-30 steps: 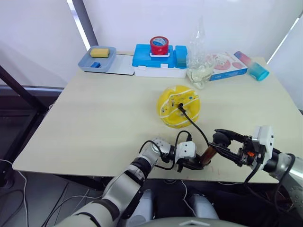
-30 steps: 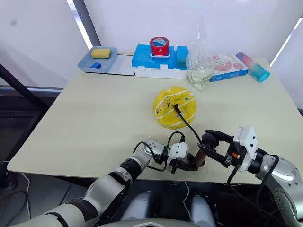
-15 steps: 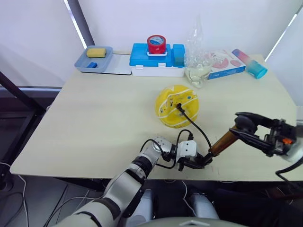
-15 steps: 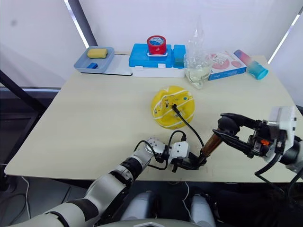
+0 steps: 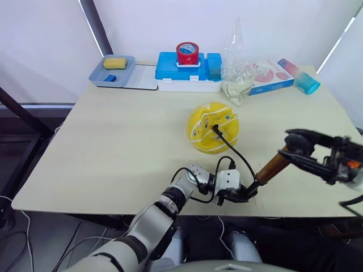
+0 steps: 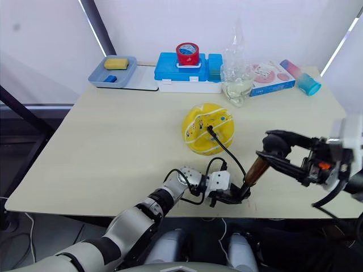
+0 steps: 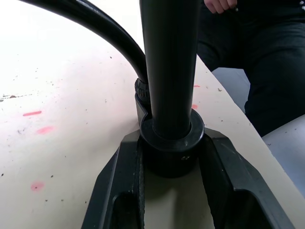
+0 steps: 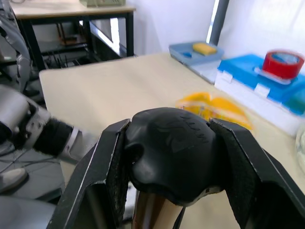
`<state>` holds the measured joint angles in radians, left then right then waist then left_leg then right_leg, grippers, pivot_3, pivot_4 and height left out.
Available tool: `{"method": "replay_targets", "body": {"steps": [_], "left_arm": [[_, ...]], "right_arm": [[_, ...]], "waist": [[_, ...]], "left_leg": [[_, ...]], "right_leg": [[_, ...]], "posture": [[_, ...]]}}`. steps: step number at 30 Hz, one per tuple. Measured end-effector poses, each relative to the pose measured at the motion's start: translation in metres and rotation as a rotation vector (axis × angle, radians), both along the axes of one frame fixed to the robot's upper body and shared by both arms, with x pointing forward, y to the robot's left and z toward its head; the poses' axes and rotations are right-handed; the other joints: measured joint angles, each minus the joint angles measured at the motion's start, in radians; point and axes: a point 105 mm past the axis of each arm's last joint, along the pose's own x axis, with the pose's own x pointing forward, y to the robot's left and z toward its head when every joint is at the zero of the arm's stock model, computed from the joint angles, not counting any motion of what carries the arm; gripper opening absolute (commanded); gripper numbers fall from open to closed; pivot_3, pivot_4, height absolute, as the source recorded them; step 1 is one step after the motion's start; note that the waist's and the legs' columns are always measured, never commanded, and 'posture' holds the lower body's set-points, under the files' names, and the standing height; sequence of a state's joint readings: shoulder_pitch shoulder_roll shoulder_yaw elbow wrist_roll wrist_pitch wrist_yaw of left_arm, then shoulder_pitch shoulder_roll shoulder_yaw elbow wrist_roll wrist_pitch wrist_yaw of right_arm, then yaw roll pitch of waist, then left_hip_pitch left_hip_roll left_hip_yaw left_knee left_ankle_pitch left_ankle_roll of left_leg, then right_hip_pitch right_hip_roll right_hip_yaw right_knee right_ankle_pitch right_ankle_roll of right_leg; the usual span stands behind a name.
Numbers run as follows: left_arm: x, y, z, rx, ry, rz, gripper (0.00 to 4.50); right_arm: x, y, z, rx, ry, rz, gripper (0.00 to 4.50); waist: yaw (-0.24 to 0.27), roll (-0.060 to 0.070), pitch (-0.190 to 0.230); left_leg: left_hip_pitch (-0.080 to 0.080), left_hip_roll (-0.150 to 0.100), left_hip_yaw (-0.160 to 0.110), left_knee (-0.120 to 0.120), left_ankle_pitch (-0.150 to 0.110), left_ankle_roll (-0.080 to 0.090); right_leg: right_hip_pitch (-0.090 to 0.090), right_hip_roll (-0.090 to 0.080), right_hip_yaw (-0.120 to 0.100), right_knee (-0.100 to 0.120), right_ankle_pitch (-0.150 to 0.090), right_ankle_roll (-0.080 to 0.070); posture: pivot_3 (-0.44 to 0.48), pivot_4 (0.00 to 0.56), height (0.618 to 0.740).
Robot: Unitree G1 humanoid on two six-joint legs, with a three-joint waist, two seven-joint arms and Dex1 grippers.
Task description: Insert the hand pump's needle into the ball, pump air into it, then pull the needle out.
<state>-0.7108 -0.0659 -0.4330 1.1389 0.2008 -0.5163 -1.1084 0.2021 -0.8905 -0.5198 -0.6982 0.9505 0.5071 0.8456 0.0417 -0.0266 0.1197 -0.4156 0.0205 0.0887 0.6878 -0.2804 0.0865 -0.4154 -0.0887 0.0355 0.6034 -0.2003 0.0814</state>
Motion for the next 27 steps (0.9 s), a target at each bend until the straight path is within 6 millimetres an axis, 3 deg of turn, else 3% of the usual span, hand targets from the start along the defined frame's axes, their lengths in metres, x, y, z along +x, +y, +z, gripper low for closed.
{"method": "replay_targets", "body": {"steps": [5,9,13,19,27], "left_arm": [[0.000,-0.001,-0.003,0.007,0.007,0.011,1.10],[0.000,0.000,-0.003,0.006,0.005,0.018,1.10],[0.000,0.001,-0.005,0.005,0.012,0.022,1.10],[0.000,-0.001,-0.004,-0.015,0.015,0.037,1.10],[-0.002,-0.004,-0.002,-0.026,0.034,0.034,1.10]], "right_arm": [[0.004,0.005,-0.052,-0.059,0.033,-0.016,2.08],[0.007,0.007,-0.081,-0.061,0.032,-0.036,2.08],[0.006,0.011,-0.084,-0.056,-0.013,-0.024,2.08],[0.007,0.004,-0.074,-0.021,0.006,-0.041,2.08],[0.004,-0.010,-0.006,0.016,-0.025,0.009,2.08]], "waist": [[0.000,-0.008,-0.006],[-0.001,-0.010,-0.009],[-0.001,-0.011,-0.012],[-0.001,-0.010,-0.011],[-0.001,-0.007,-0.009]], "left_leg": [[0.001,0.000,0.002,0.001,0.000,0.001],[0.002,0.000,0.005,0.001,-0.001,0.001],[0.003,0.000,0.007,0.001,-0.001,0.001],[0.002,0.000,0.011,0.002,-0.002,0.003],[0.000,0.000,0.016,0.000,-0.003,0.005]], "right_leg": [[0.000,0.000,0.002,0.000,0.000,0.001],[-0.001,0.000,0.005,0.001,0.001,0.001],[-0.001,0.000,0.006,0.002,0.001,0.001],[-0.004,-0.001,0.010,0.001,0.001,0.001],[-0.008,-0.001,0.013,0.001,0.001,0.001]], "posture": [[0.000,0.150,0.737],[0.000,0.150,0.737],[0.000,0.150,0.737],[0.000,0.150,0.737],[0.000,0.150,0.737]]}}
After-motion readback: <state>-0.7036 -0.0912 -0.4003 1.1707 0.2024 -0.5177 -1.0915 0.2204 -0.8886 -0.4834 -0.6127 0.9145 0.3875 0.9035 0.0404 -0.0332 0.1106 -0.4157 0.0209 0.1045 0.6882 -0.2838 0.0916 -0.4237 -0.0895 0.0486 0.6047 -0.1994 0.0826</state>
